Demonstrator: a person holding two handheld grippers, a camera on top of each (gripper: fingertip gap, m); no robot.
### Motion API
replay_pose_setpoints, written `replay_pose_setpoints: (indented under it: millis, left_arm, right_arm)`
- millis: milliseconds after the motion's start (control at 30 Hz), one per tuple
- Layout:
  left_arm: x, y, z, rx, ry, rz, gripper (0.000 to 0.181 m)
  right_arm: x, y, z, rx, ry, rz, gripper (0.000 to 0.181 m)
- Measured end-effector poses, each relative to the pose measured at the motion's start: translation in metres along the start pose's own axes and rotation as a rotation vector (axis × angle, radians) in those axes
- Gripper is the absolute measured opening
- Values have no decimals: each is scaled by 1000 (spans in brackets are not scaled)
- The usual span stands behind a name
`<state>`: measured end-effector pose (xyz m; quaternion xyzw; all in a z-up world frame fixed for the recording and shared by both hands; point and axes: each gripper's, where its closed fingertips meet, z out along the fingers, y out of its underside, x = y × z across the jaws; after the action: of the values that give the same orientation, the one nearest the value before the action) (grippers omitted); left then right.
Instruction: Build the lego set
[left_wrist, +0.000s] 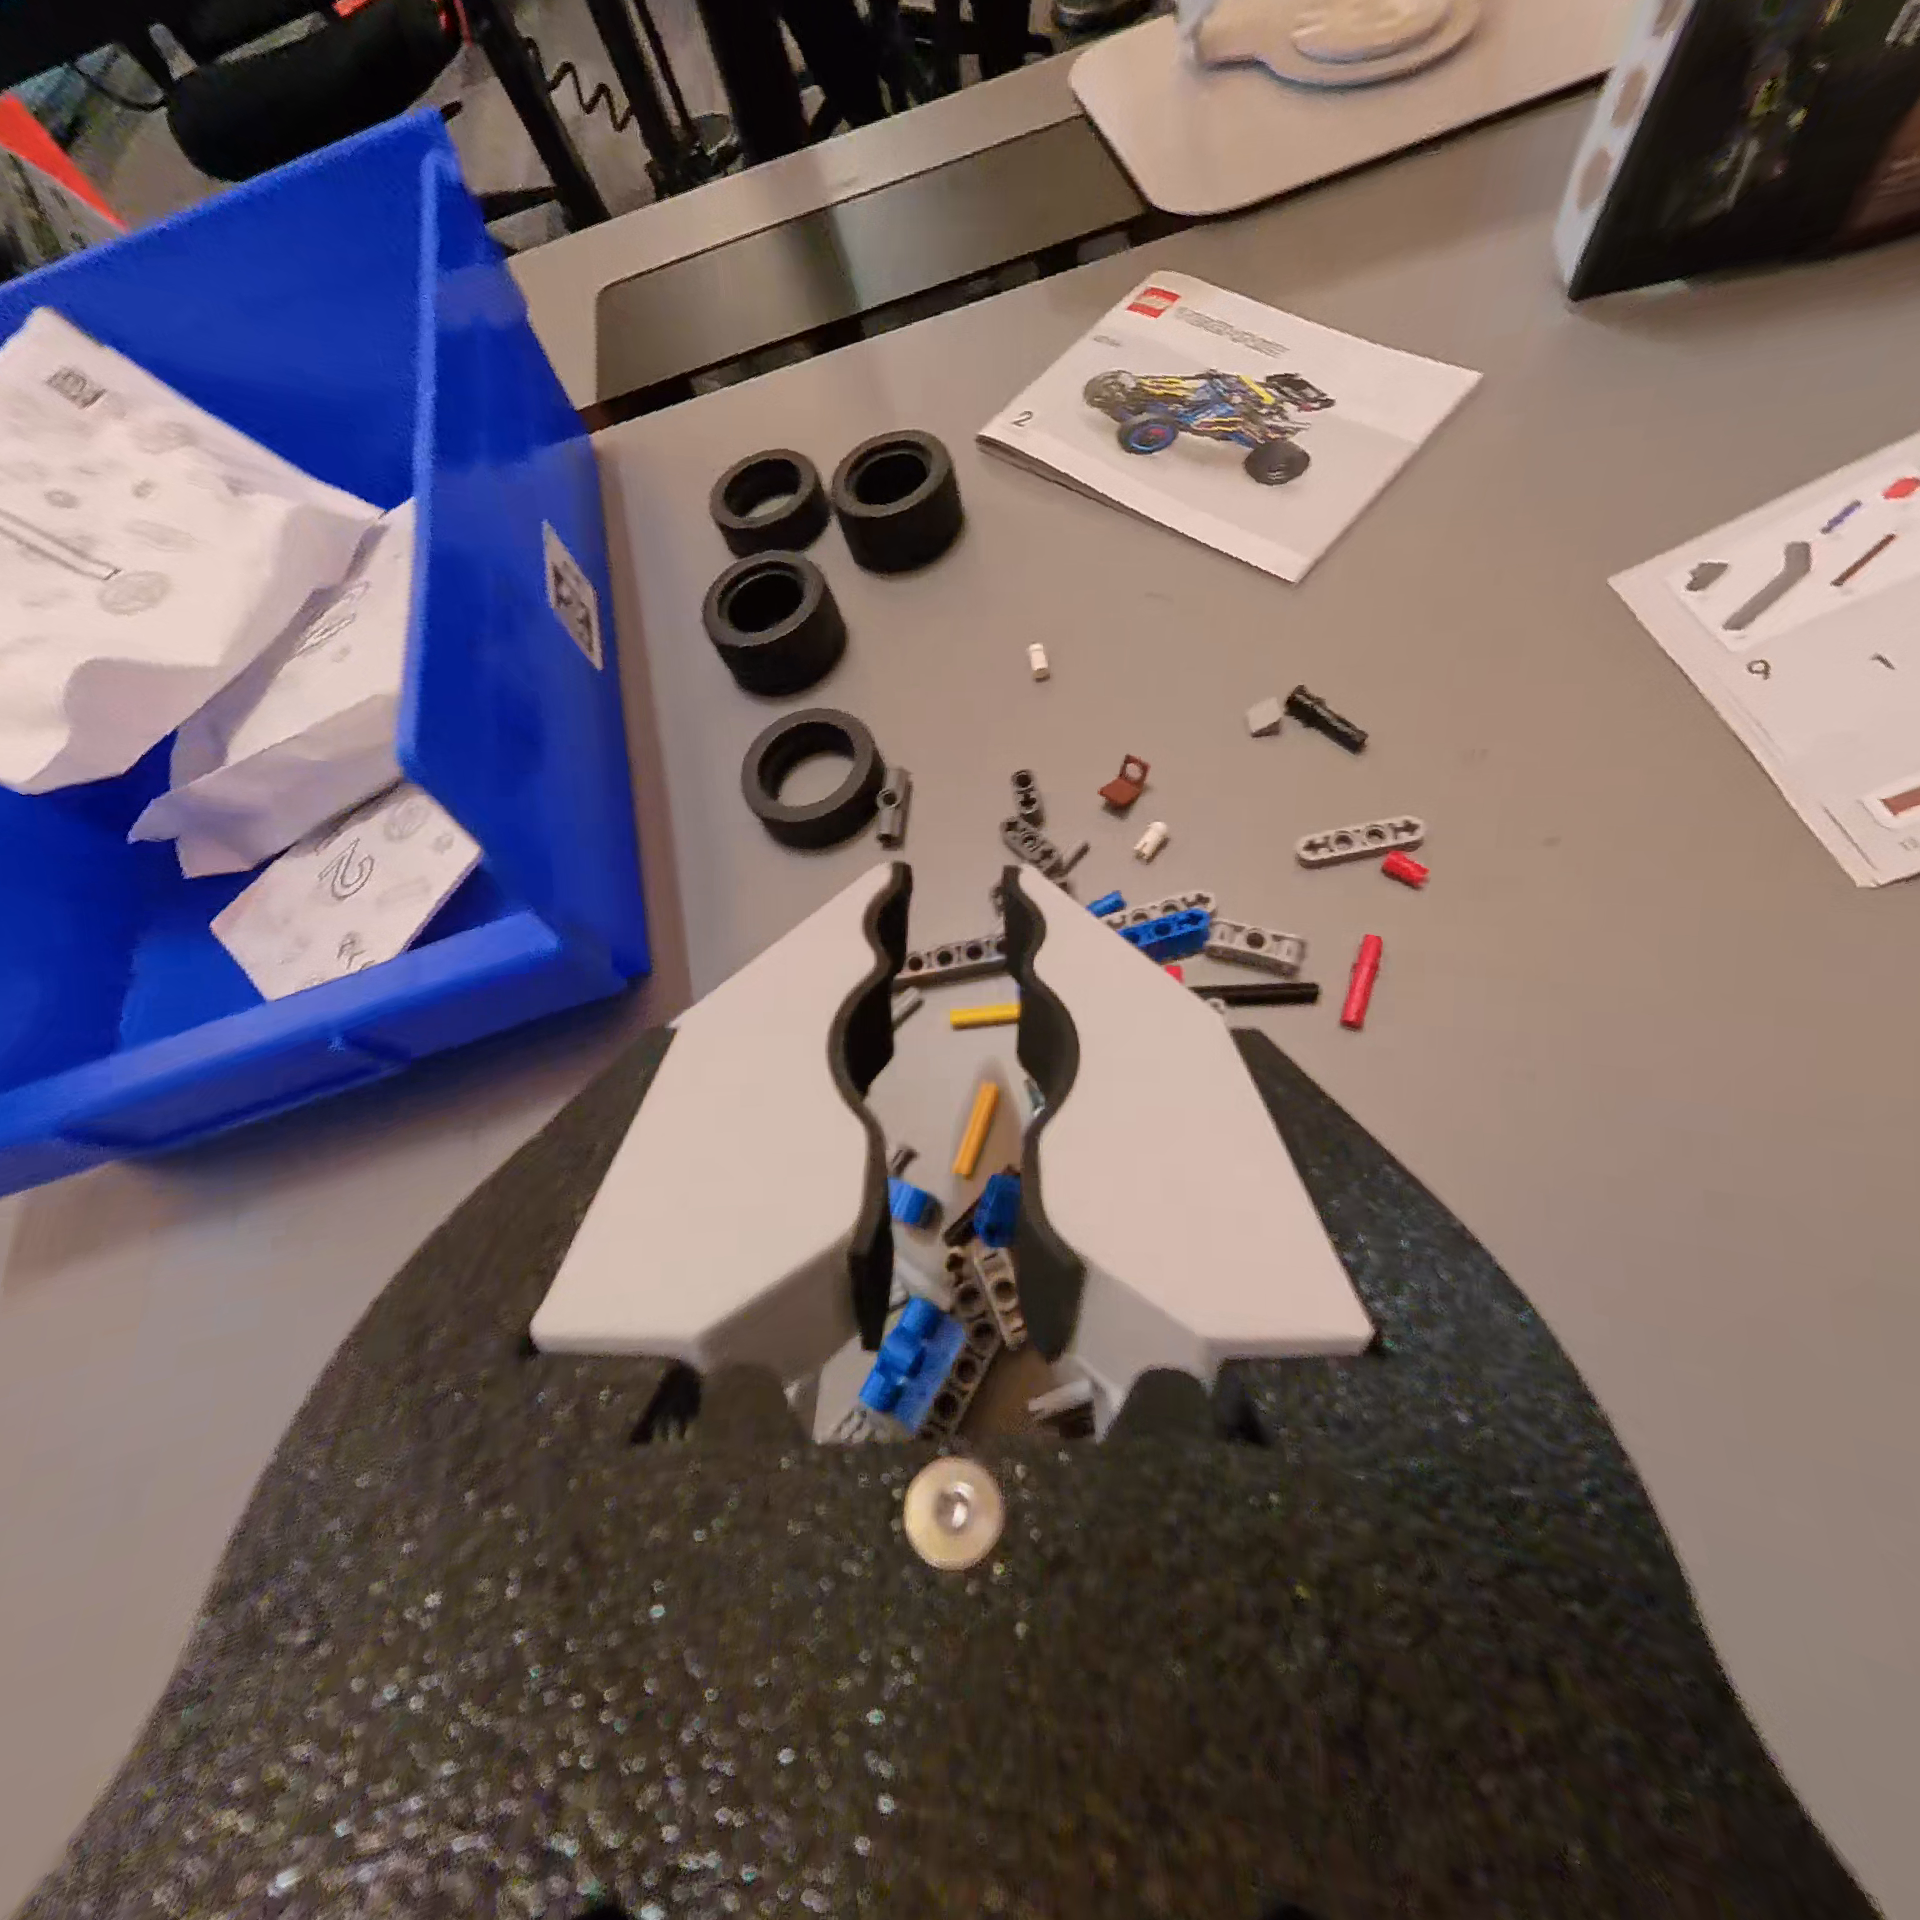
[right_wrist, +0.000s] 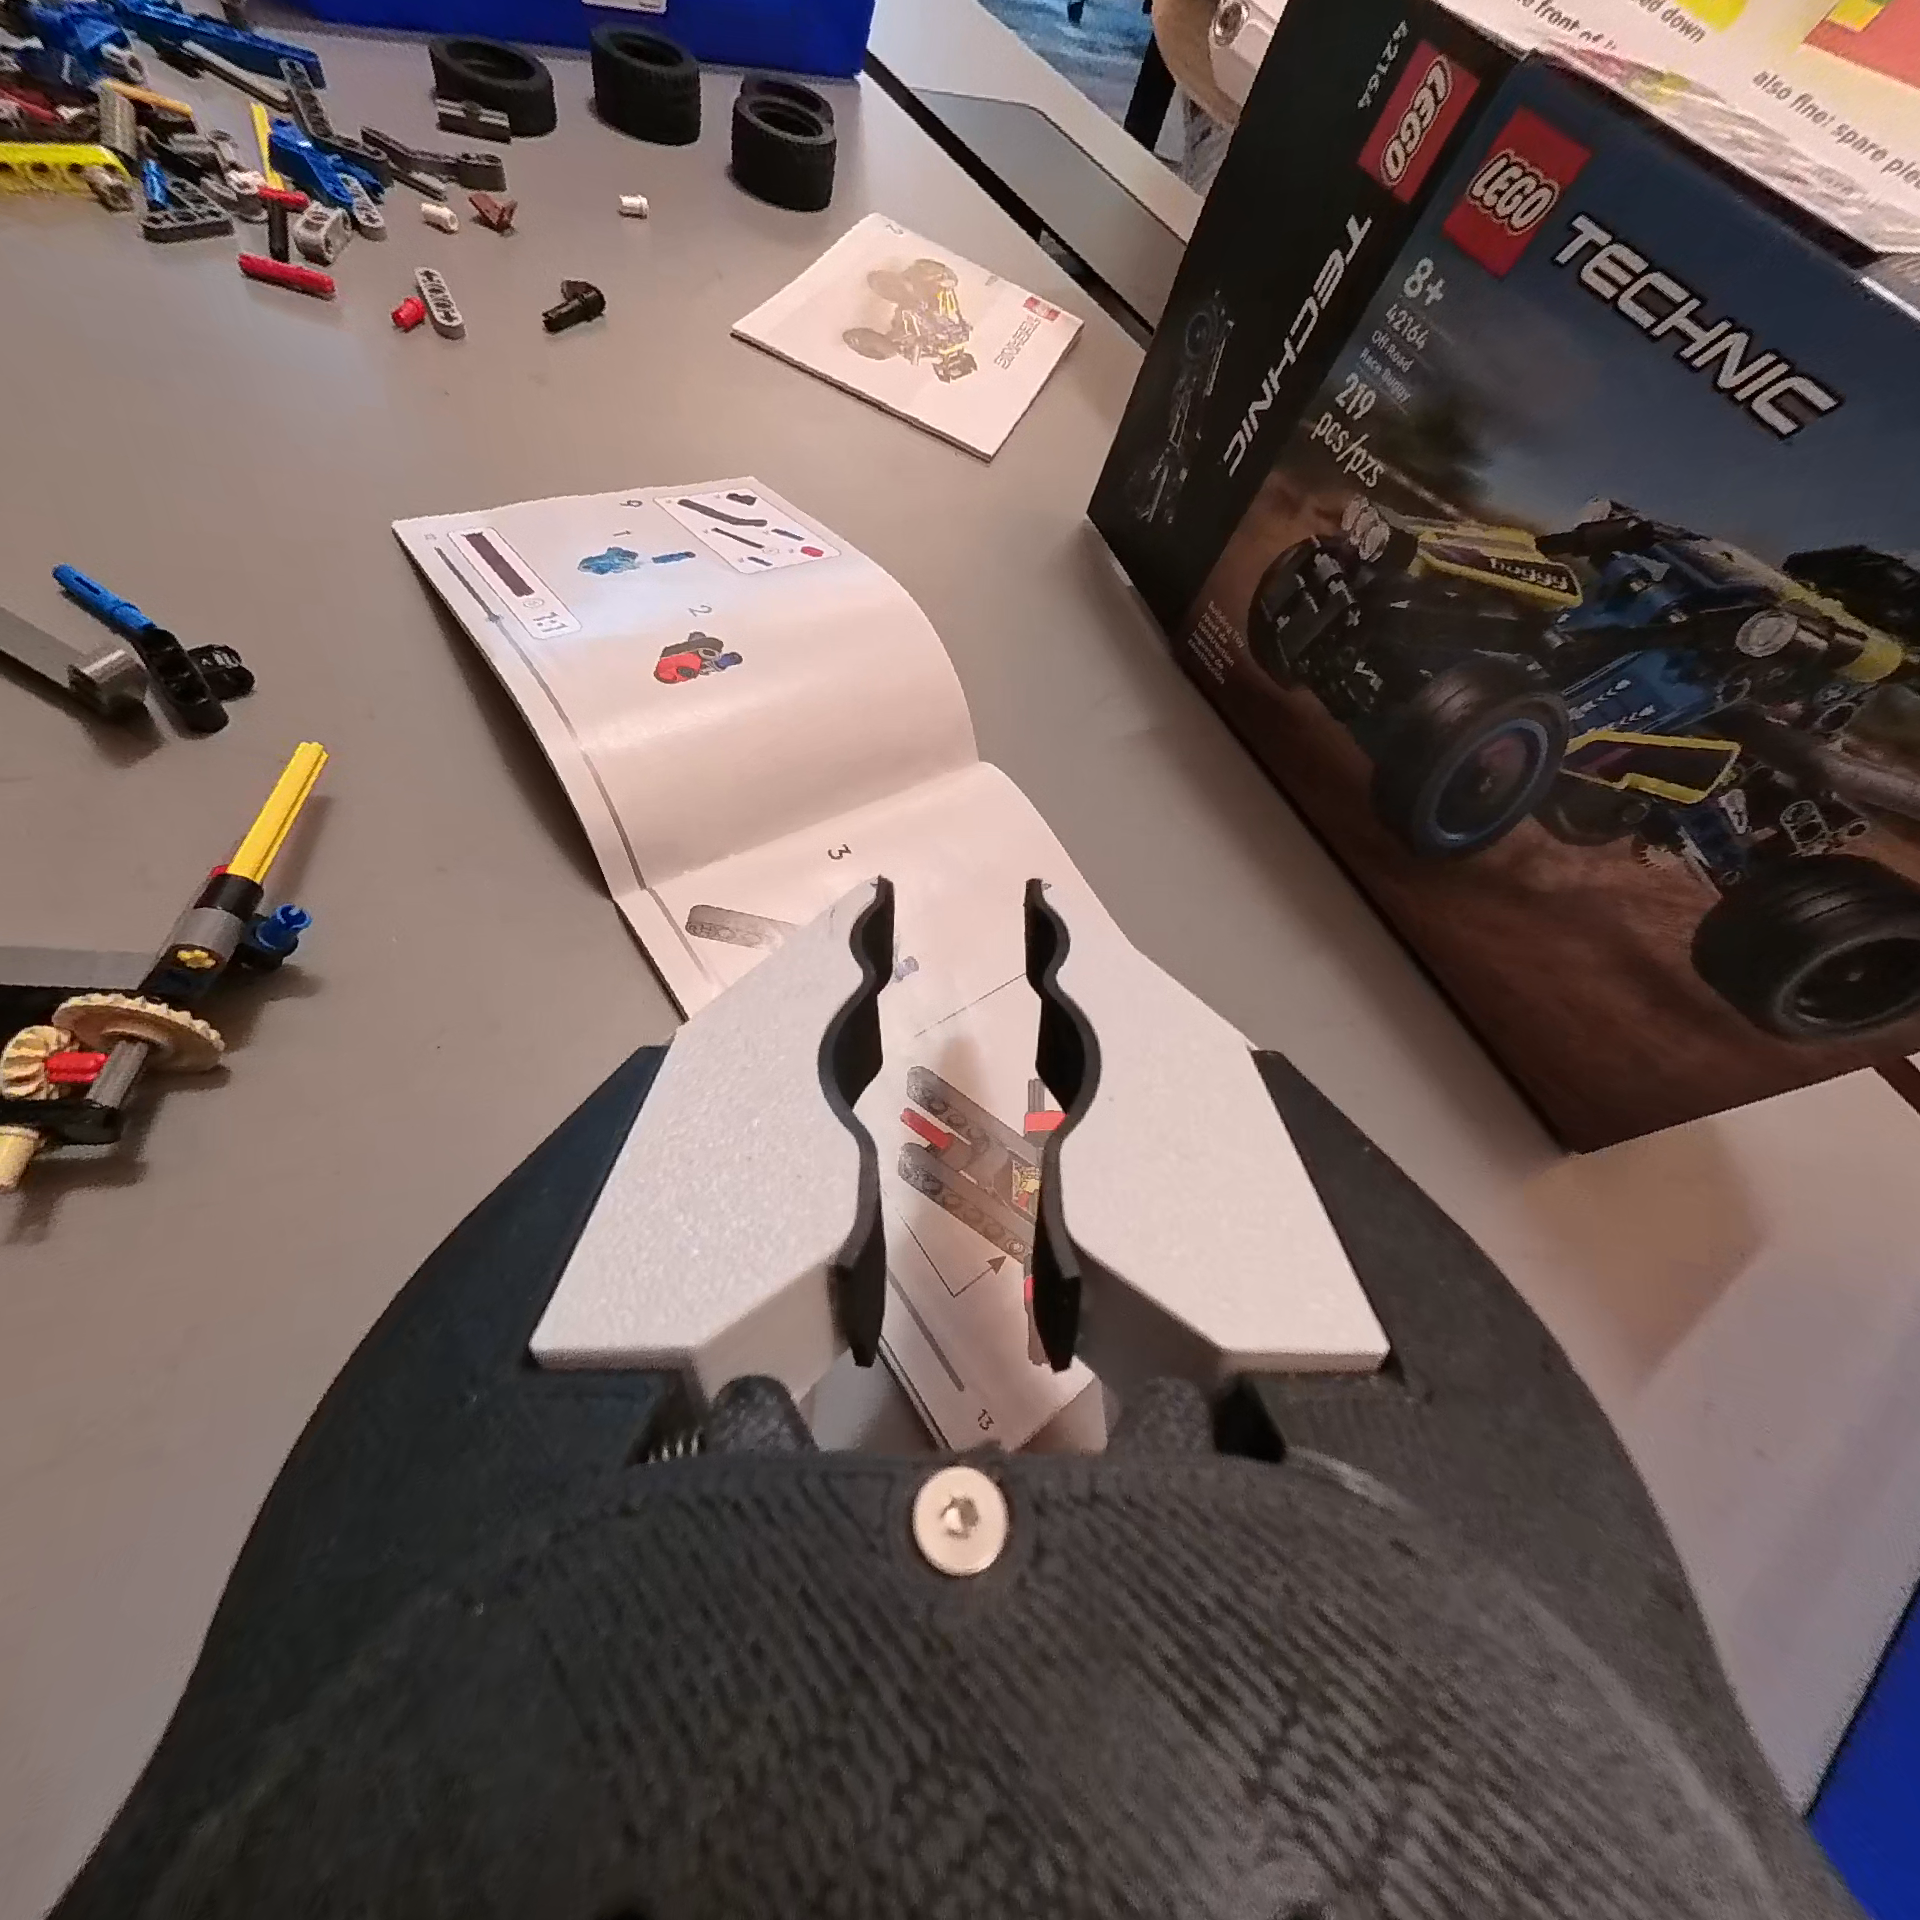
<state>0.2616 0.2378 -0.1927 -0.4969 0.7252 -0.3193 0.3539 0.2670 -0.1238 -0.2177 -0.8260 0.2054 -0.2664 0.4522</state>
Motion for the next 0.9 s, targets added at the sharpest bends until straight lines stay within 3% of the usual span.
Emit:
replay_pose_setpoints:
  millis: [167,500,700,900]
  left_arm:
    - [-23,8,-9,35,-56,-71,36]
    - [-58,24,-38,37,-51,-128,20]
    - [-7,49,-50,-93,273,-12,18]
    - [18,84,-66,-237,383,183,12]
  right_arm:
    - [-1,3,2,-16,-2,-7,24]
    - [-1,7,5,-41,10,-13,30]
    - [0,11,6,-70,15,-16,32]
    - [-1,12,6,-75,18,-27,32]
